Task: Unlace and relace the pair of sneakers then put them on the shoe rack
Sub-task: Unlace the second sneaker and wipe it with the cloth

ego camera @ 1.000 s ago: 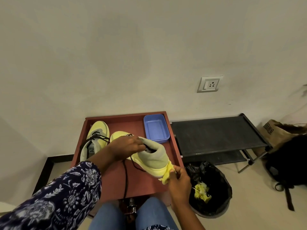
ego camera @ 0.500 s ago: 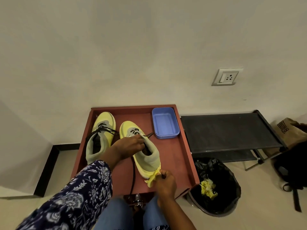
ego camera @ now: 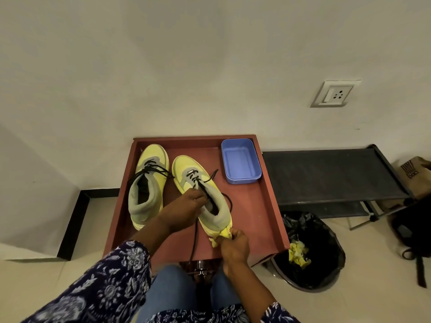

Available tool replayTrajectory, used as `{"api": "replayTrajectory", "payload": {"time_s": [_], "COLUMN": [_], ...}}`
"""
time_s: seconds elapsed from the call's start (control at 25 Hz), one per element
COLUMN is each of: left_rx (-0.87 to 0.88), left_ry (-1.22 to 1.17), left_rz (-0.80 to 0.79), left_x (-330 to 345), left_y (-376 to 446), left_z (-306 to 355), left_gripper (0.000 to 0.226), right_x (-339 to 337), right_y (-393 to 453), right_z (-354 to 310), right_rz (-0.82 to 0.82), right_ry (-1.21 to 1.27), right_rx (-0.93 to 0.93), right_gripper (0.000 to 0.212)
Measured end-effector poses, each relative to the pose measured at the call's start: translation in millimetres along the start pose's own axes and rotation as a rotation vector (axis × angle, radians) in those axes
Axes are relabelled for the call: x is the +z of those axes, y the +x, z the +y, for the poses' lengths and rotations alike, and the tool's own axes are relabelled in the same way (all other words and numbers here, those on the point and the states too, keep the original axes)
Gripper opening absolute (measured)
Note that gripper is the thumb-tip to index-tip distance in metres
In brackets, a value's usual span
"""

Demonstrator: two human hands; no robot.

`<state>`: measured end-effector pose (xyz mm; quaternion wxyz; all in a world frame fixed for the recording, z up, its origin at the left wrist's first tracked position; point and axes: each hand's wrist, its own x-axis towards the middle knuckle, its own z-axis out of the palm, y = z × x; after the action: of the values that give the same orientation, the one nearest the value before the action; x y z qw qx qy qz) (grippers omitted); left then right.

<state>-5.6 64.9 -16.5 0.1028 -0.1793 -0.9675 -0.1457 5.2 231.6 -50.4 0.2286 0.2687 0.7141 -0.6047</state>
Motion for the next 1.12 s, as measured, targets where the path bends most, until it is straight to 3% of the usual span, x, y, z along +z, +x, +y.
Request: {"api": "replayTrajectory", "payload": {"time_s": [0.08,0.32,0.52,0.72,0.92,1.0,1.12], "left_rx": [-0.068,-0.173,-0.179,-0.286,-0.336,-0.351,-0.375], "left_ry": [-0.123,-0.176,-0.226,-0.212,-0.160,-0.125,-0.091], "left_rz": [-0.006,-0.024,-0.133,-0.256,-0.327,-0.354,-0.376], "left_x": [4.7,12.0,8.8,11.8,4.3,2.6,0.7], "left_y": [-10.7,-5.9,2.2,6.6,12.0,13.6,15.2], "left_z": [13.1,30.8,31.1,26.4,35.7,37.9,41.6], "left_gripper": [0.025,0.008,0.006,0.025,0.020,0.021,0.024], "right_x": [0.4,10.2,23.4,38.9,46.8,43.4,40.0], "right_y": [-0.5,-4.9,-6.0,2.0,-3.3,-15.7,-23.9], "right_z": [1.7,5.9,-0.4,6.3,0.2,-12.4,-16.1], "right_rz": [0.020,0.071,0.107,0.104,0.058,0.037,0.117], "right_ry": [0.016,0.124,0.215,0.191,0.239,0.310,0.327], "right_rx": [0.001,0.080,0.193,0.216,0.223,0.191,0.172], "right_gripper": [0.033,0.013,0.019,0.015,0.020,0.011,0.014]}}
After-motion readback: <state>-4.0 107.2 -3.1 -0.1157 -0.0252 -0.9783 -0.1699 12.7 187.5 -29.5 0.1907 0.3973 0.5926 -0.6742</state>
